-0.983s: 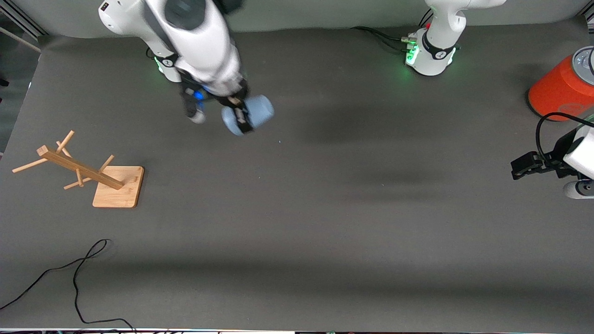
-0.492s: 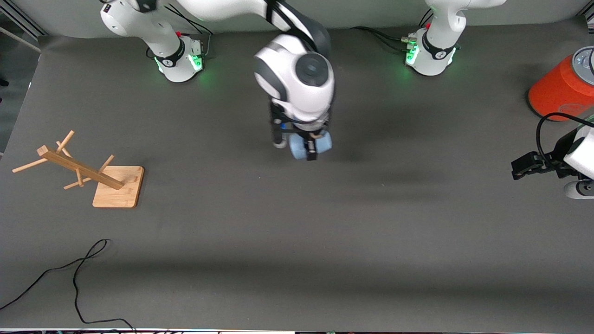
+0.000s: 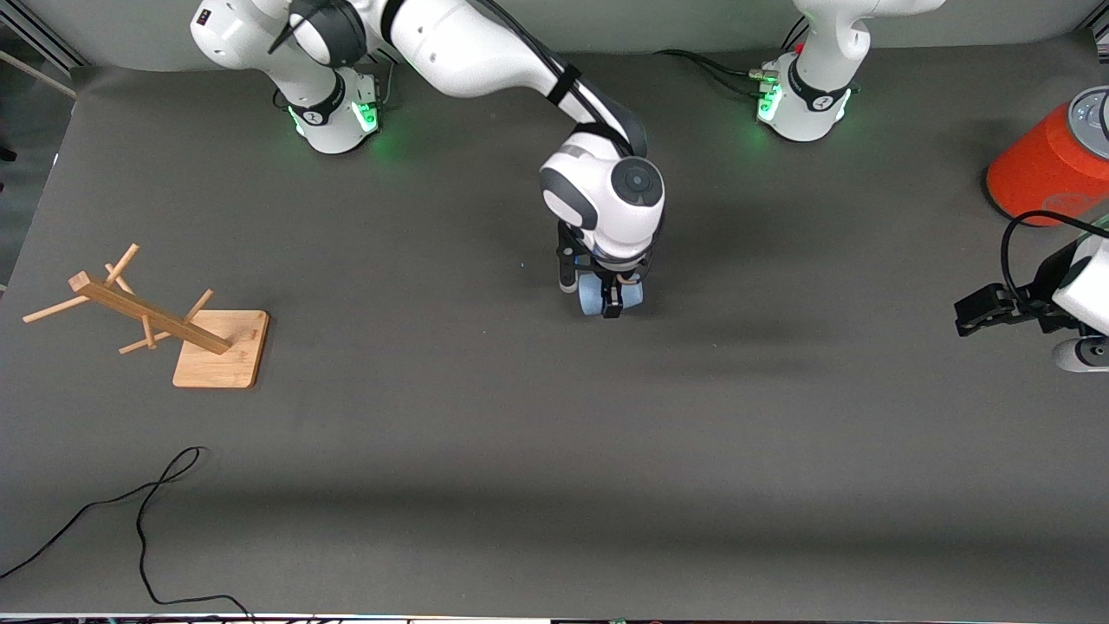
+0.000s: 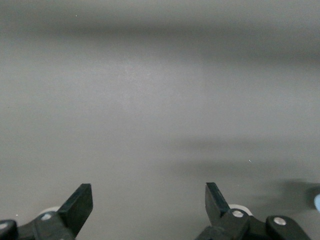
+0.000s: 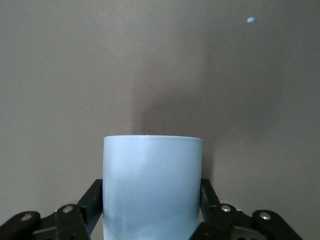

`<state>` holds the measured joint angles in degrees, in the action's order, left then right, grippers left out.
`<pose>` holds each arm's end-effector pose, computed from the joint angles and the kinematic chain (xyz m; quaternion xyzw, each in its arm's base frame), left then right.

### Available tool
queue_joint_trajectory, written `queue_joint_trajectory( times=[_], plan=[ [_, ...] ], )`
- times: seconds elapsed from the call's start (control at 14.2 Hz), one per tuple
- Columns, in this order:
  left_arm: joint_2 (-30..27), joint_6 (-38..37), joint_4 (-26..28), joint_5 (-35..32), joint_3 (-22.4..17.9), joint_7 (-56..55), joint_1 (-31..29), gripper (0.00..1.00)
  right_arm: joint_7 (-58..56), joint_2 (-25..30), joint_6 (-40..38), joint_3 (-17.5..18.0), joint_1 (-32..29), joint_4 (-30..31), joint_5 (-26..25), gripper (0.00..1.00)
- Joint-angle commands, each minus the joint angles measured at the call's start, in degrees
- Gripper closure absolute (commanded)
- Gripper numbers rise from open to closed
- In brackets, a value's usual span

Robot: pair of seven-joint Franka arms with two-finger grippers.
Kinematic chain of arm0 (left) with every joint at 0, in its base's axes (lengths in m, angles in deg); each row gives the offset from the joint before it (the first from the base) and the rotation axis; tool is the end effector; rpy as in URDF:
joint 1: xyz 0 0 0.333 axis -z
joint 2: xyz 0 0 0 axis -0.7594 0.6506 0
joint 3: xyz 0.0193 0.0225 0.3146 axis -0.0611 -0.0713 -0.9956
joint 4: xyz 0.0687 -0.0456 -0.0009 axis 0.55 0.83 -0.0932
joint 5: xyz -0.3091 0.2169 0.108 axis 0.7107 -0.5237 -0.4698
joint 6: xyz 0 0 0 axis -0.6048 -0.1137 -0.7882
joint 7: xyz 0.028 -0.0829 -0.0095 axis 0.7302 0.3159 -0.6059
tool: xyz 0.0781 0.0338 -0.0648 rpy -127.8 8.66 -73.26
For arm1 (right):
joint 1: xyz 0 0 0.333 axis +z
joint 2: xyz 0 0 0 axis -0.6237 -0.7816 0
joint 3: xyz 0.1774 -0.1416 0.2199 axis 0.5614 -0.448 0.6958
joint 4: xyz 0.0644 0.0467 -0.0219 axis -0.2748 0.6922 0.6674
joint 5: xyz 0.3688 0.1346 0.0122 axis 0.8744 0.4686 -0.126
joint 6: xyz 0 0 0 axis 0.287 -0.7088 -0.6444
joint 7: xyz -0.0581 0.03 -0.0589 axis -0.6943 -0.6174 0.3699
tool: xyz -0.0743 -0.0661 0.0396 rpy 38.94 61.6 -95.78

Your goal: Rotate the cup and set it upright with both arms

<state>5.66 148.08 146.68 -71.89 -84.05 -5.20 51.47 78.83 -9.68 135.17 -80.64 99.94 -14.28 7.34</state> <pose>0.6239 -0.0075 0.5717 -0.9994 -0.0070 -0.0225 0.0236 0.4566 0.6099 0.2178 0.7053 -0.7068 0.0492 0.0246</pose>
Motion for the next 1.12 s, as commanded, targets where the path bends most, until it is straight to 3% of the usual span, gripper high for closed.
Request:
queue_joint_trajectory(
  times=[0.0,0.14,0.21,0.28,0.35,0.84,1.05],
  plan=[
    [0.5,-0.1,-1.1,0.6,-0.2,-0.2,0.0,0.00,3.2,-3.0,0.4,-0.9,1.0,-3.2,-0.9,0.62],
    [0.5,-0.1,-1.1,0.7,-0.2,-0.2,0.0,0.00,3.6,-3.2,0.4,-1.0,1.1,-3.2,-1.0,0.57],
    [0.5,-0.1,-1.1,0.6,-0.2,-0.2,0.0,0.00,3.6,-3.3,0.4,-1.0,1.1,-3.1,-1.0,0.45],
    [0.5,-0.1,-1.1,0.6,-0.2,-0.2,0.0,0.00,3.6,-3.4,0.4,-1.0,1.0,-3.1,-1.0,0.18],
    [0.5,-0.1,-1.1,0.6,-0.2,-0.2,0.0,0.00,3.7,-3.5,0.4,-1.1,1.0,-3.1,-1.0,0.00],
    [0.5,-0.1,-1.1,0.7,-0.2,-0.2,0.0,0.00,3.4,-3.1,0.3,-1.3,0.9,-3.1,-0.9,0.00],
    [0.5,-0.1,-1.1,0.7,-0.2,-0.3,0.0,0.00,2.9,-0.3,-1.9,-1.3,0.7,-3.0,-0.6,0.00]
  ],
)
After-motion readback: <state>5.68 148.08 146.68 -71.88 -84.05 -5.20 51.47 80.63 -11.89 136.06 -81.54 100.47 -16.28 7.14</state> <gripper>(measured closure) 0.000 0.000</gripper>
